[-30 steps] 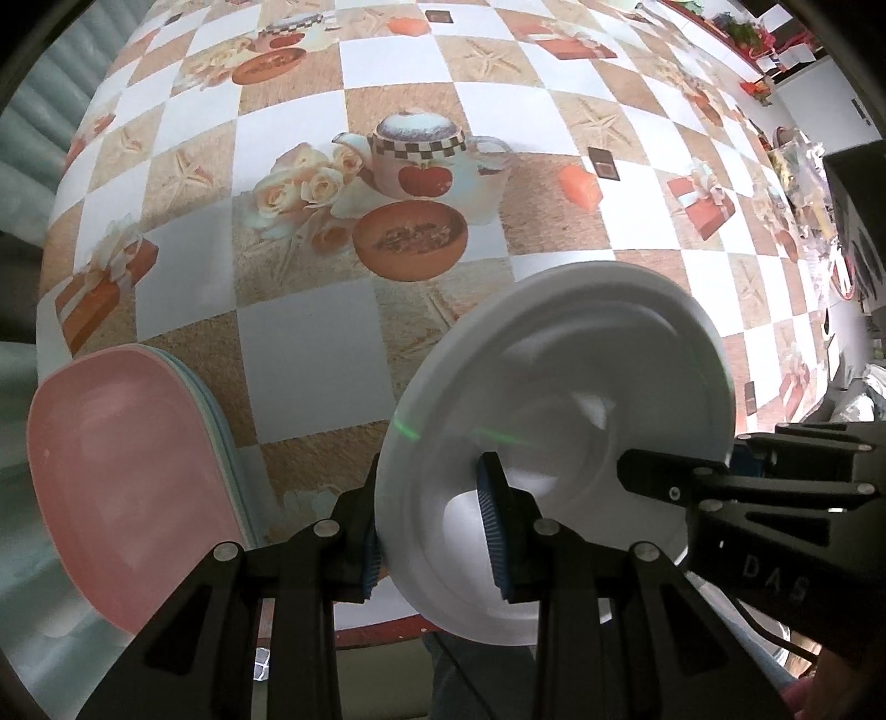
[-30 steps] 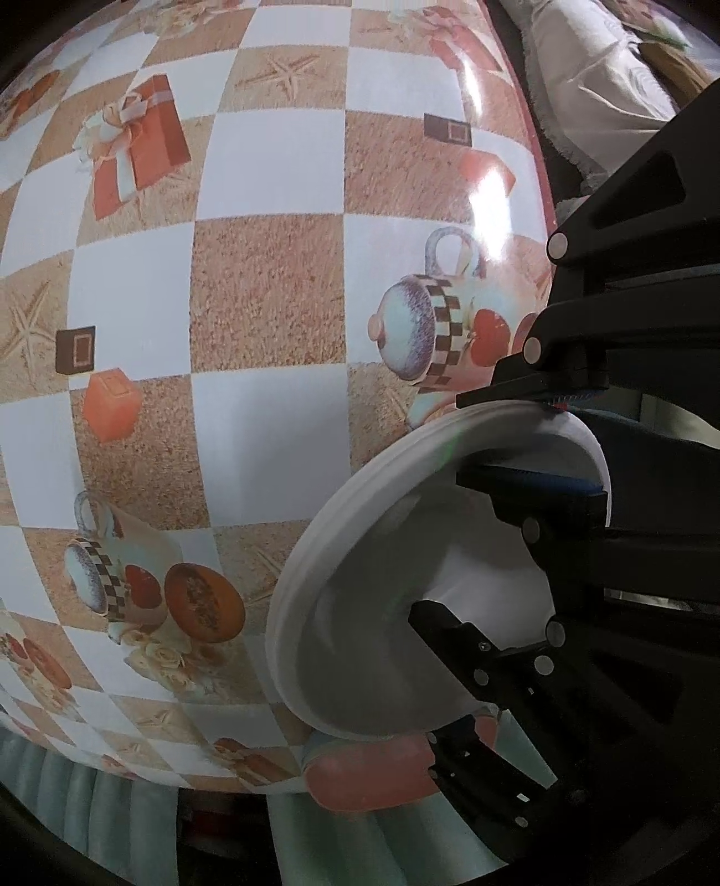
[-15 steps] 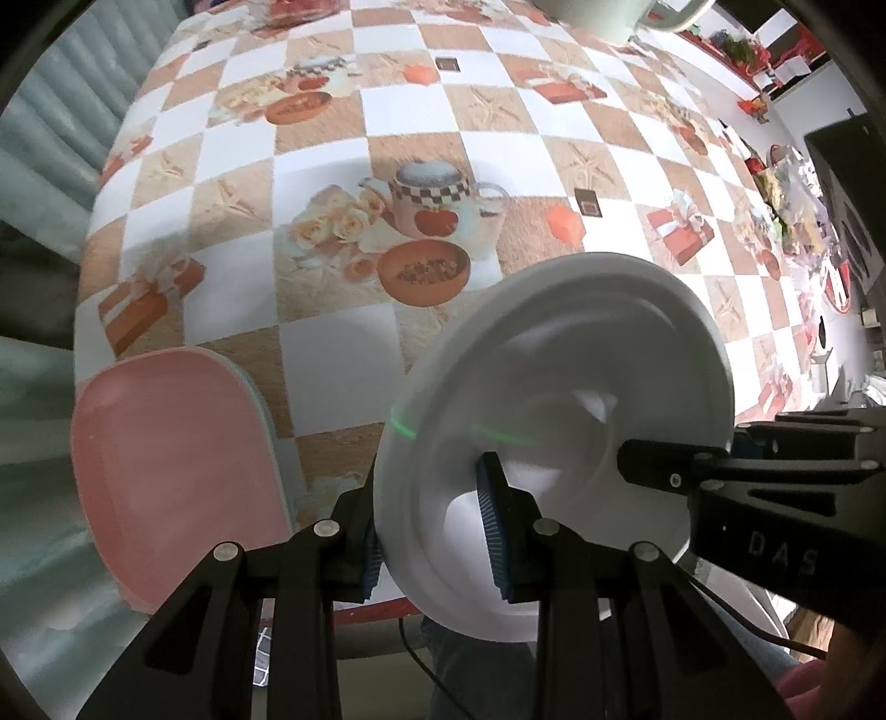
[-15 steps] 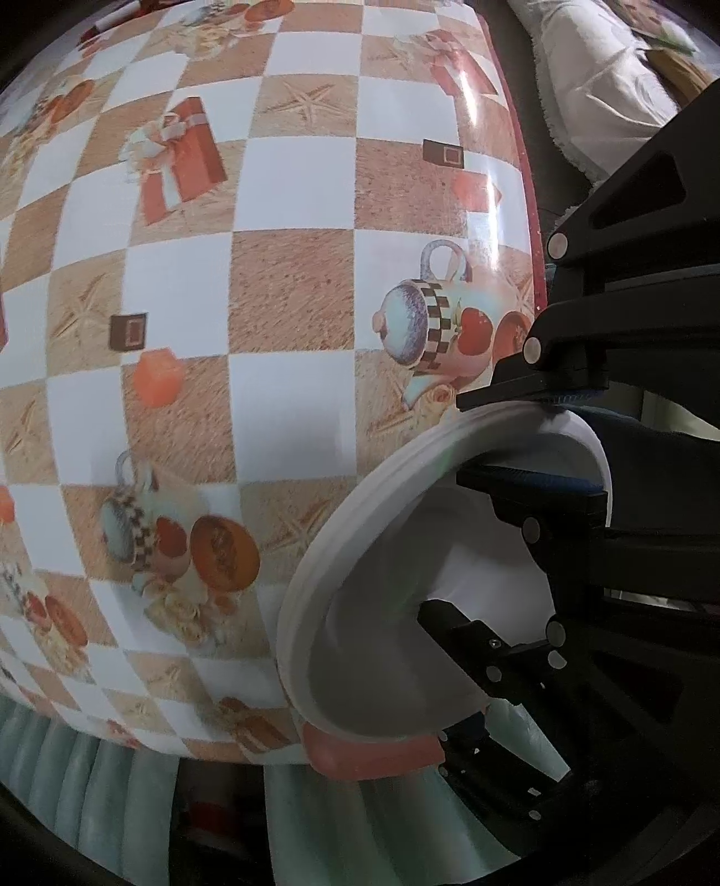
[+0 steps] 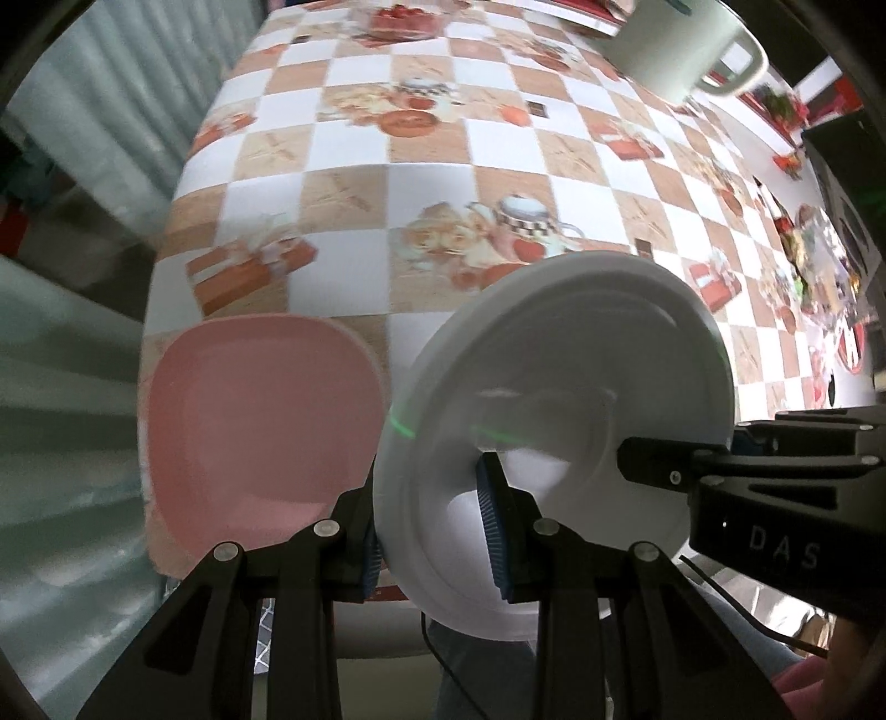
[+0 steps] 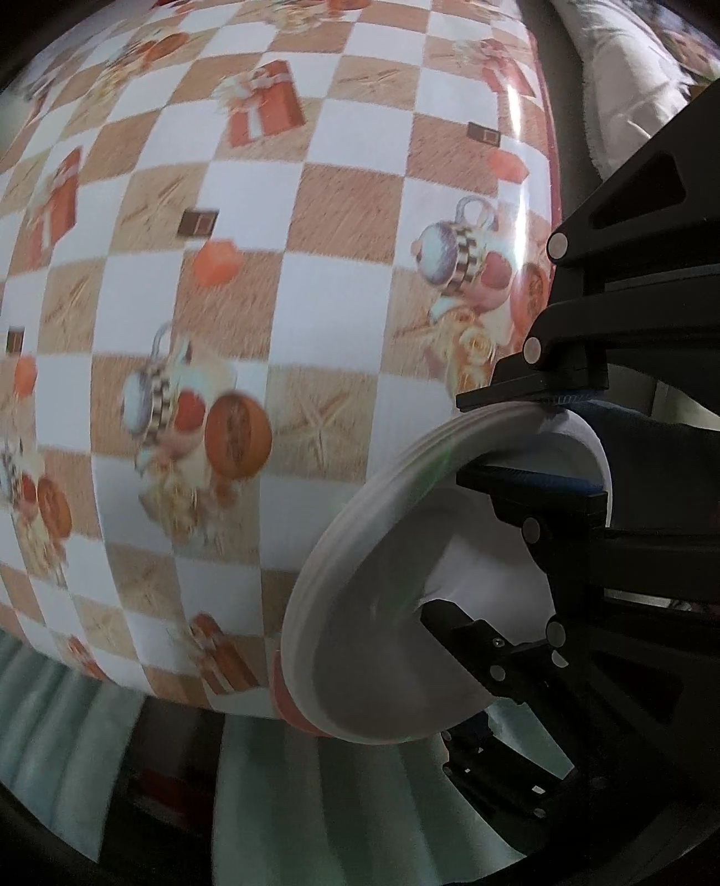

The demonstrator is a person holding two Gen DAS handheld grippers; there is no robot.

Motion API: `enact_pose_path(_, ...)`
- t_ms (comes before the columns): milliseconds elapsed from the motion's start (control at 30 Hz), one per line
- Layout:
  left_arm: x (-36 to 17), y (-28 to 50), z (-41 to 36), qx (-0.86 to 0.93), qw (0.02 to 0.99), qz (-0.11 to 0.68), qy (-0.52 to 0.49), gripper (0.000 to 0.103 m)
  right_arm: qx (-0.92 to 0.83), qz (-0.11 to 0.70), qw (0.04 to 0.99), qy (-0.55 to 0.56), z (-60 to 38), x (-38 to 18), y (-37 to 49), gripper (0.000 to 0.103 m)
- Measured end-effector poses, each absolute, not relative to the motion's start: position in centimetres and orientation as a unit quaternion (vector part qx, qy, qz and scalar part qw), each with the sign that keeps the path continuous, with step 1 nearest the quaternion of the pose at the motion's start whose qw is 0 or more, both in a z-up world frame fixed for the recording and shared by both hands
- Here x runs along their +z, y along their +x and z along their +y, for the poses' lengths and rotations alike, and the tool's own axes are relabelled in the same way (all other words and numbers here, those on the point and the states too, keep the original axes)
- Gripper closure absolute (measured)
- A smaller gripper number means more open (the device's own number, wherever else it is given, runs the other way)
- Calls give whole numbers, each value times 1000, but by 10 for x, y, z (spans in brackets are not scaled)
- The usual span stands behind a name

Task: Organize plates and bowls
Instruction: 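Carry the white plate with both tools over the pink plate stack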

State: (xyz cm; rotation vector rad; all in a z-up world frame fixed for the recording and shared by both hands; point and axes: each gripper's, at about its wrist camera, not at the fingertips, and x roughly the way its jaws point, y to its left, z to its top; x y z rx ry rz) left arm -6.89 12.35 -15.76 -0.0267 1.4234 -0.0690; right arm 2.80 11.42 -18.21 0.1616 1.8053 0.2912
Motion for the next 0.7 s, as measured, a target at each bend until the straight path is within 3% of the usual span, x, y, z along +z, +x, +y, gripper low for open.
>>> enact_pose_path(700, -143, -96, 213, 58, 764, 640, -66, 70, 209, 771, 602, 5, 208, -168, 30, 82)
